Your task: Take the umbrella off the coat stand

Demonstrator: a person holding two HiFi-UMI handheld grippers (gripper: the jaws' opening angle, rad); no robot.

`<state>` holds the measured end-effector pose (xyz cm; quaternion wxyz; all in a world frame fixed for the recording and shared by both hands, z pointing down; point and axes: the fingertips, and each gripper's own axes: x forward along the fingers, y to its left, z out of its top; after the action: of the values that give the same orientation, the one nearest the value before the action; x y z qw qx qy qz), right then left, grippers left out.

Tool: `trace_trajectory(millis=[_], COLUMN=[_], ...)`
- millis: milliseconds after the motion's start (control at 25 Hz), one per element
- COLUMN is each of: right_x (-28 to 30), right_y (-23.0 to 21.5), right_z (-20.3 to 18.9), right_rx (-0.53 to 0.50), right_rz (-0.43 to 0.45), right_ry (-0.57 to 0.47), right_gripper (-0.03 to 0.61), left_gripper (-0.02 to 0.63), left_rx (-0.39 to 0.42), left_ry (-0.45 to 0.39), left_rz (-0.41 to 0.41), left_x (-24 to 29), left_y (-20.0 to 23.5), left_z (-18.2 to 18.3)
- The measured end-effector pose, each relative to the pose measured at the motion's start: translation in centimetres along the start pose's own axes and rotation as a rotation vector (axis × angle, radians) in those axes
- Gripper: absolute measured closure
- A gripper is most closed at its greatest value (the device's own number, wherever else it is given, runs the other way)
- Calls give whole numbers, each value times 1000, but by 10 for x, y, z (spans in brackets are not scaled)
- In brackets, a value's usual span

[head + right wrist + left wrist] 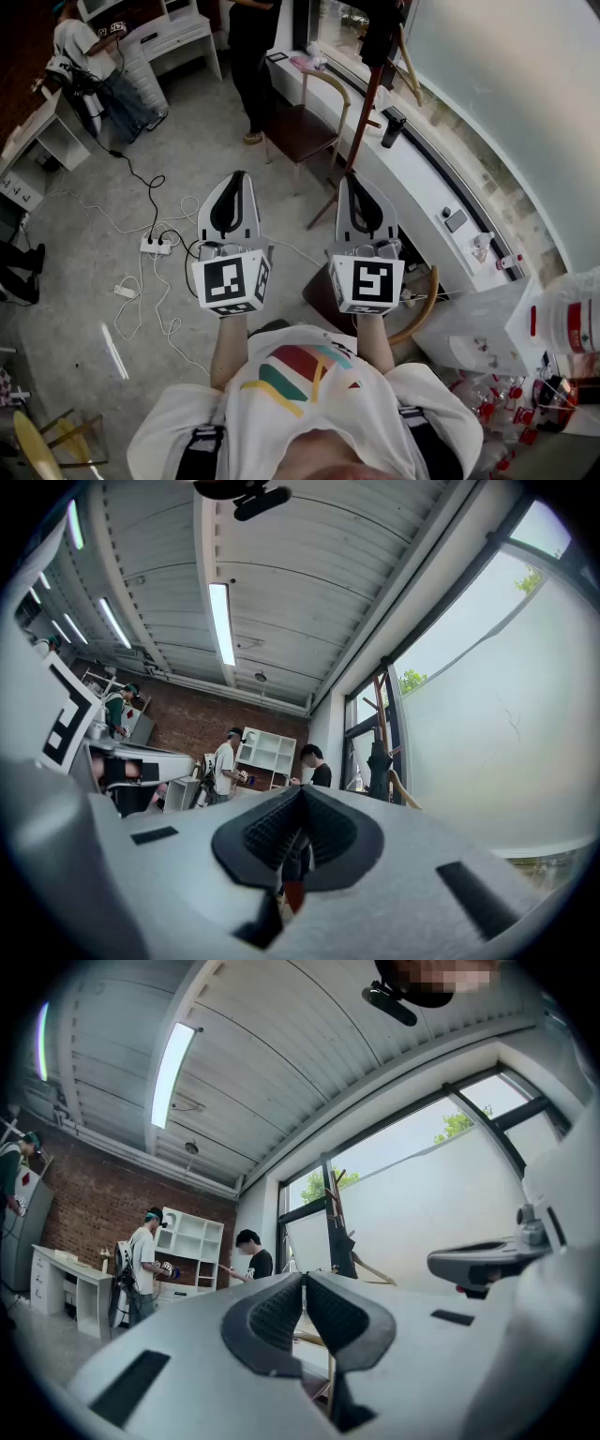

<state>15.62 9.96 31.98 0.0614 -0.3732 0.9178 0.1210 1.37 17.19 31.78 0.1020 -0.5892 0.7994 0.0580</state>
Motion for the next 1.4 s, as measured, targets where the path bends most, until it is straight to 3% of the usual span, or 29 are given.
trace_trajectory(millis=[680, 1120, 1400], right_x=[13, 16, 31], right_y=[2, 0, -9], right_z=[-15, -24, -31], right_rx=[89, 90, 75], right_rz=[45, 128, 109], right_ry=[6, -2, -1], right_gripper=[578, 578, 578], left_gripper=[600, 600, 600], left_rx=[-17, -18, -31], left_ry=[56, 79, 54], left_rz=[-17, 3, -4], left_x=[16, 23, 45], left_y=[0, -8, -3], left_z=[-23, -38, -43])
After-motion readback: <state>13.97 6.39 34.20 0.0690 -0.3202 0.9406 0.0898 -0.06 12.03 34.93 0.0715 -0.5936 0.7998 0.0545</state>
